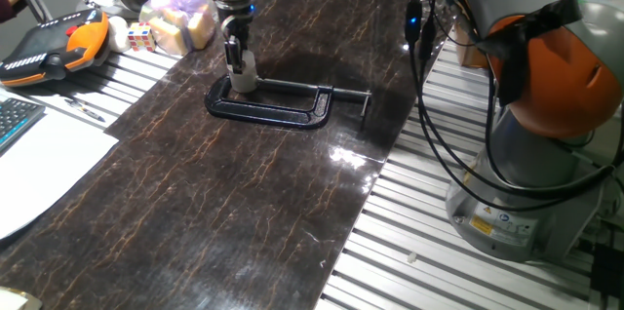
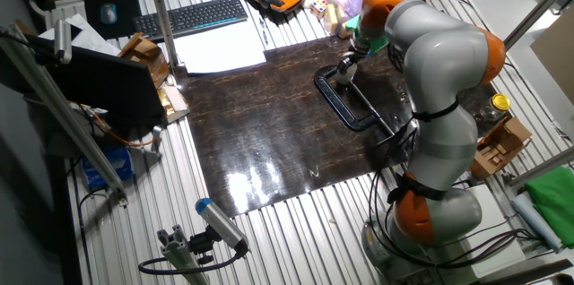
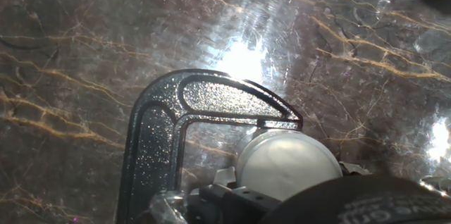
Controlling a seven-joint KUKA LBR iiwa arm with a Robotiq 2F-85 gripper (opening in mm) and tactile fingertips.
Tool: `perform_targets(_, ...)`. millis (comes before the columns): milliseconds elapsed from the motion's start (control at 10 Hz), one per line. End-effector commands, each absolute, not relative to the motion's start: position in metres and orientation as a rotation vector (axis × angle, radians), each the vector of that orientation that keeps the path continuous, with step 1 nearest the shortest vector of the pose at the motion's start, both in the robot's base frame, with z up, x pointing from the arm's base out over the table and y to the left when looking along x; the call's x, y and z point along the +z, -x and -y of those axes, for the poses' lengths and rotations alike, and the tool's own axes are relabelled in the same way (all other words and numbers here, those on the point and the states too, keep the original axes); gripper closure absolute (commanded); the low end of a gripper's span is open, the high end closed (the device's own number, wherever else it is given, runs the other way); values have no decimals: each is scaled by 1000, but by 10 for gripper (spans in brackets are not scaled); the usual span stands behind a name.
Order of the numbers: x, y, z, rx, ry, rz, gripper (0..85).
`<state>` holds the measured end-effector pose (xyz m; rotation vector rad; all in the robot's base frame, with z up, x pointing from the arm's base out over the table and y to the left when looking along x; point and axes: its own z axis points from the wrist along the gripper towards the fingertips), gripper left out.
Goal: Screw the lid onto the jar
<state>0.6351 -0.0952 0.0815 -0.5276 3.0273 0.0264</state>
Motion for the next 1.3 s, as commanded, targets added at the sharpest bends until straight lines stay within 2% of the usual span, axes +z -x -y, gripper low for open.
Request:
perform_targets(0,82,-635,95,26,499,-3032,160)
perform_targets(1200,82,-635,95,-3,25,-3094,157)
